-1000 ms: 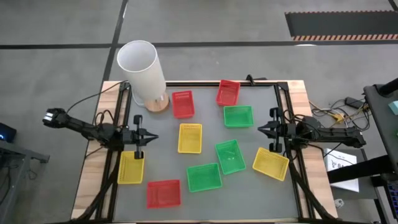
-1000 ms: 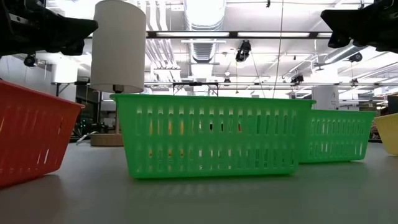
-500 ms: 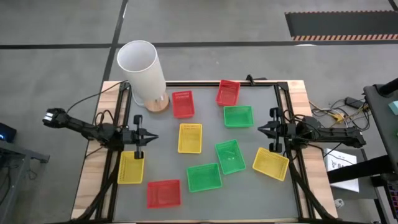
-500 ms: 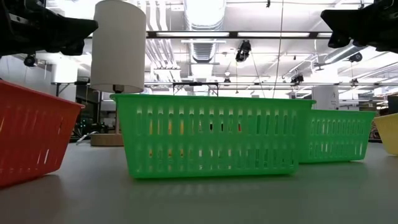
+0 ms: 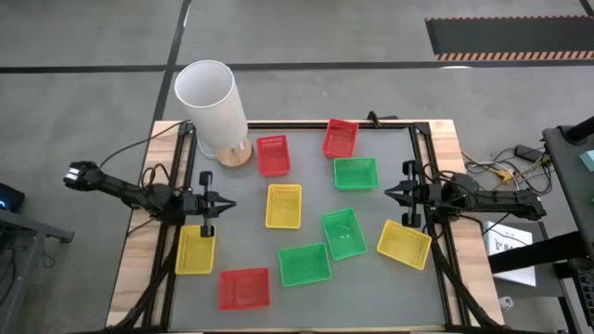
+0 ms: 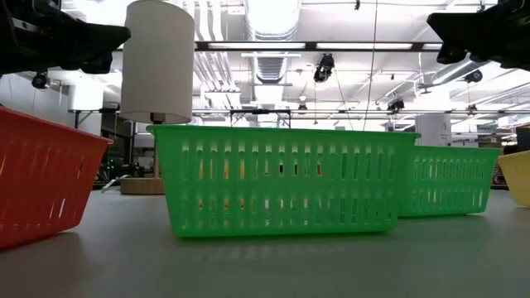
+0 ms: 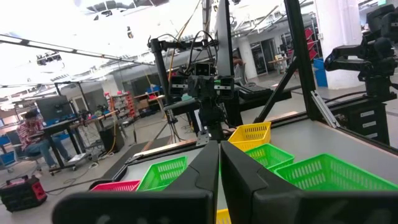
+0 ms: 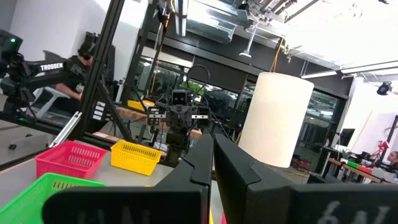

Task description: Stack baskets by color

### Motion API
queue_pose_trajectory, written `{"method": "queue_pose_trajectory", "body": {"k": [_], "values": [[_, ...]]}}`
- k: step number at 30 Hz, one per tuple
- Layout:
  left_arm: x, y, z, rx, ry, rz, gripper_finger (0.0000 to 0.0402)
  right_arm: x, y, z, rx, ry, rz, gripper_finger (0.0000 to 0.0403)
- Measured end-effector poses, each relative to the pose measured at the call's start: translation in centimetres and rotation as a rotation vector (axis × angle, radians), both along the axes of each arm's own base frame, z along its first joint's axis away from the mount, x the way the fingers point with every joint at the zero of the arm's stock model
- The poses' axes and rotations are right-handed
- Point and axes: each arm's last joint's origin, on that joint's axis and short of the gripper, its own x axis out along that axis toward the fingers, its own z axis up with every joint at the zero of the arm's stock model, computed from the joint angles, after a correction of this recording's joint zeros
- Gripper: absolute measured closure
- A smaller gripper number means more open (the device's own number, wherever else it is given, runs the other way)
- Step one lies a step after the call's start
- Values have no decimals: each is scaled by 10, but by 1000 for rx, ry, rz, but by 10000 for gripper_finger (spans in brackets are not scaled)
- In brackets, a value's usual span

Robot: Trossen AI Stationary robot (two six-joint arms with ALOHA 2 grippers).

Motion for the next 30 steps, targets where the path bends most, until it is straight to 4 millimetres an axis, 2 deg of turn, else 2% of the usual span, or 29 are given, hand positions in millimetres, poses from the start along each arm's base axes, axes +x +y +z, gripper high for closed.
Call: {"method": "queue_pose_trajectory", "body": {"k": [4, 8, 10, 14, 21, 24, 26, 28, 30], "values": [[0, 0, 0, -63, -2, -21, 402, 0, 0, 0, 0, 0, 0, 394], [0, -1, 1, -367, -4, -97, 402, 0, 0, 0, 0, 0, 0, 394], [0, -1, 2, -454, -6, -110, 402, 0, 0, 0, 0, 0, 0, 394], [-2, -1, 10, -431, -89, -119, 402, 0, 0, 0, 0, 0, 0, 394], [-12, 2, 36, -439, -376, -156, 402, 0, 0, 0, 0, 0, 0, 394], [-14, 3, 39, -433, -416, -157, 402, 0, 0, 0, 1, 0, 1, 394], [-14, 3, 39, -431, -417, -157, 402, 0, 1, -1, 101, 15, 42, 394], [-14, 3, 40, -409, -426, -149, 402, 1, 1, -2, 311, 51, 121, 394], [-14, 3, 40, -352, -430, -127, 402, 1, 0, -2, 480, 52, 131, 394]]}}
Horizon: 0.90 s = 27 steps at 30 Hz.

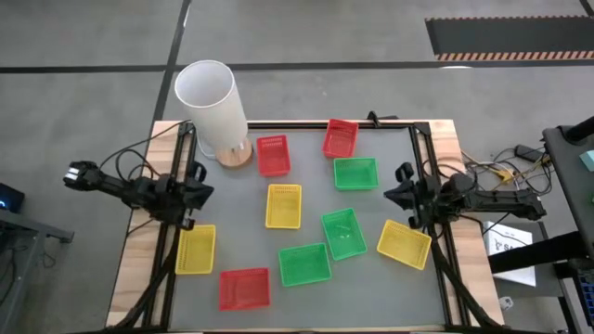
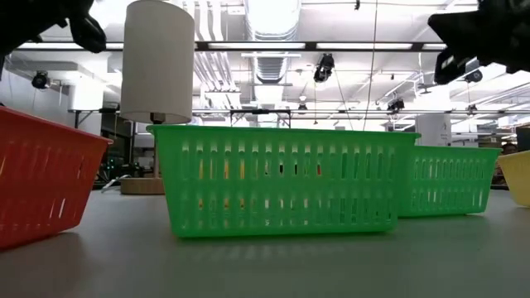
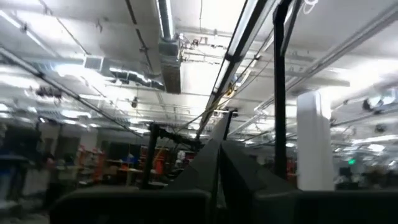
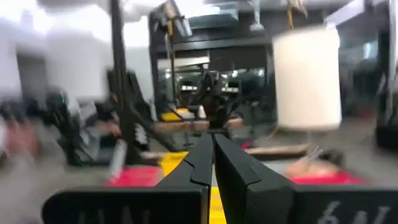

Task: Stack baskets by color
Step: Stack the middle green basket on the top green basket

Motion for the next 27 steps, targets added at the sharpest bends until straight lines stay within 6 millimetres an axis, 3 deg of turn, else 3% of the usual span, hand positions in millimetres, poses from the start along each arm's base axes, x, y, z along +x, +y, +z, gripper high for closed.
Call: {"method": "queue_pose_trajectory", "body": {"k": [3, 16, 22, 27], "values": [[-2, 1, 4, 62, -45, 51, 402, 0, -2, 0, 102, 2, -50, 394], [13, -4, 19, 91, -18, 64, 402, 0, -4, 9, 184, -93, -97, 394], [15, -4, 35, 76, -158, 98, 402, 10, 1, 12, 170, -105, -48, 394], [18, -5, 38, 69, -173, 99, 402, 27, 7, 7, 138, -66, -32, 394]]}}
